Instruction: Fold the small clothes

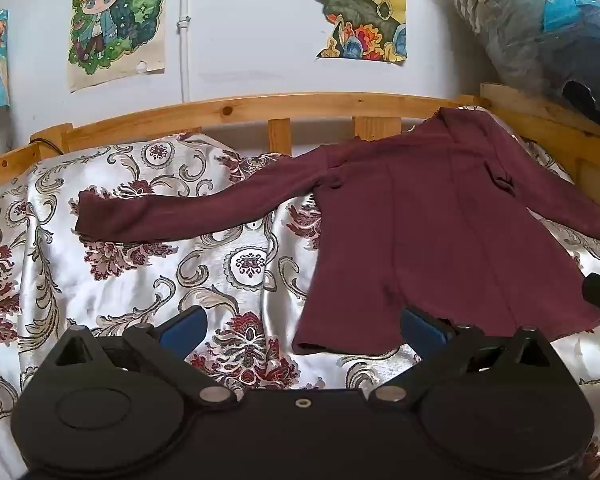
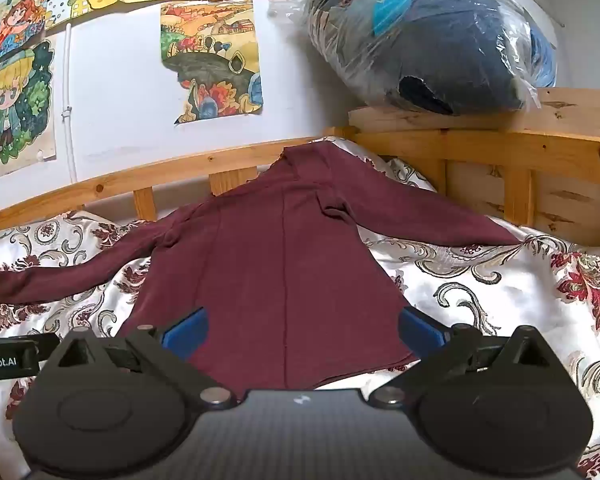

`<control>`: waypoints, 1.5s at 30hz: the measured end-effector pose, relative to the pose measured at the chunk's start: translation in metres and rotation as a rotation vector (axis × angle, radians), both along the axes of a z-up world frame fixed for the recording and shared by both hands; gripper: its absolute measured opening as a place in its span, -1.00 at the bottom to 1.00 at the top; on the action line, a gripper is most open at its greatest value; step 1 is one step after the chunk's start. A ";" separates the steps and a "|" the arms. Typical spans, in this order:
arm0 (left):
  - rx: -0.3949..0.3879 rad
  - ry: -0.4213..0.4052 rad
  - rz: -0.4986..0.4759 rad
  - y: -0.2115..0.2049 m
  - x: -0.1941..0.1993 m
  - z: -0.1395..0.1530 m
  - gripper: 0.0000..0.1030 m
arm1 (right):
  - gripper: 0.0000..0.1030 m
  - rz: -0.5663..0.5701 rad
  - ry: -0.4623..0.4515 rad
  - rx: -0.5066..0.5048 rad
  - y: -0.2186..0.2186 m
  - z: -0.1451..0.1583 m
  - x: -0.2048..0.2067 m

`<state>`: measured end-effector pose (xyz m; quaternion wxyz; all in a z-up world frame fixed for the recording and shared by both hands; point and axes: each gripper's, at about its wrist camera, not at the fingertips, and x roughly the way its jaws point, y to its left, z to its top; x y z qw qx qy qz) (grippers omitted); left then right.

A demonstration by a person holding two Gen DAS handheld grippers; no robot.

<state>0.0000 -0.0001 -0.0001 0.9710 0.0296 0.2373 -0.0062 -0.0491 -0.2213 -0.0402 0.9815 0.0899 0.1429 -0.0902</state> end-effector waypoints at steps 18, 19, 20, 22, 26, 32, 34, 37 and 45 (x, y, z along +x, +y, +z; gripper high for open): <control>-0.008 0.007 -0.005 0.000 0.001 -0.002 0.99 | 1.00 -0.013 0.001 0.001 -0.001 -0.001 0.000; -0.010 0.008 -0.003 -0.001 0.002 -0.002 0.99 | 1.00 -0.012 0.001 0.005 0.000 -0.001 0.000; -0.012 0.009 -0.003 -0.001 0.003 -0.002 0.99 | 1.00 -0.012 0.002 0.008 0.001 -0.002 0.002; -0.014 0.008 -0.002 0.000 0.001 -0.002 0.99 | 1.00 -0.013 0.003 0.008 0.001 -0.002 0.002; -0.015 0.007 -0.003 0.000 0.001 -0.003 0.99 | 1.00 -0.019 0.012 0.005 -0.002 -0.002 0.002; -0.014 0.009 -0.004 0.000 0.001 -0.003 0.99 | 1.00 -0.036 0.017 0.015 -0.004 -0.002 0.001; -0.015 0.008 -0.003 0.000 0.001 -0.003 0.99 | 1.00 -0.038 0.017 0.016 -0.005 -0.002 0.001; -0.014 0.009 -0.005 0.000 0.001 -0.003 0.99 | 1.00 -0.036 0.017 0.018 -0.005 -0.002 0.001; -0.014 0.009 -0.003 0.000 0.001 -0.003 0.99 | 1.00 -0.030 0.023 0.018 -0.004 -0.002 0.002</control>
